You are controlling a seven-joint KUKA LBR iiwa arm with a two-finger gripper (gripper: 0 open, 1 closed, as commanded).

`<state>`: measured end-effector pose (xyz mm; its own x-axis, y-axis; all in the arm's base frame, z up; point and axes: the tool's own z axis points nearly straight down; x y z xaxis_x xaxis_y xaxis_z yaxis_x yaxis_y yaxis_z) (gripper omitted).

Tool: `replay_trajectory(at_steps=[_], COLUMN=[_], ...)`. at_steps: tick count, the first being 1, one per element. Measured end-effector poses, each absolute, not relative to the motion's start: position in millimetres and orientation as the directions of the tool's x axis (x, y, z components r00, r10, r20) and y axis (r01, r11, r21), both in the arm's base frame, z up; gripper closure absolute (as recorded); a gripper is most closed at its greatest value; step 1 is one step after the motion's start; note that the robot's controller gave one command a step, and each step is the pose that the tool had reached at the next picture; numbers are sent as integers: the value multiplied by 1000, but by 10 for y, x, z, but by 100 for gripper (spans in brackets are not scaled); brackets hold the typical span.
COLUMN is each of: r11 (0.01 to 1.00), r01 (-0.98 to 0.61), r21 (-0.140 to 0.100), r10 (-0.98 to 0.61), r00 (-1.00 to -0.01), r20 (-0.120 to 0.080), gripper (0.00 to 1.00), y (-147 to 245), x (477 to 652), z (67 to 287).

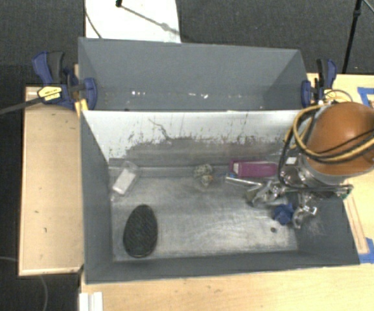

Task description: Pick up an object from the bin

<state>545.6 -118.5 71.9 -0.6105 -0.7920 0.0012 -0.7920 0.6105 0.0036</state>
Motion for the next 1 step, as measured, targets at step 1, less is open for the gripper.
replay_trajectory(at_steps=[1], r11=[614], r01=[-789], r21=[-3], r10=[-789], r00=[-614], r20=[-1], gripper=[100], y=[-1197], x=[5469], z=[746])
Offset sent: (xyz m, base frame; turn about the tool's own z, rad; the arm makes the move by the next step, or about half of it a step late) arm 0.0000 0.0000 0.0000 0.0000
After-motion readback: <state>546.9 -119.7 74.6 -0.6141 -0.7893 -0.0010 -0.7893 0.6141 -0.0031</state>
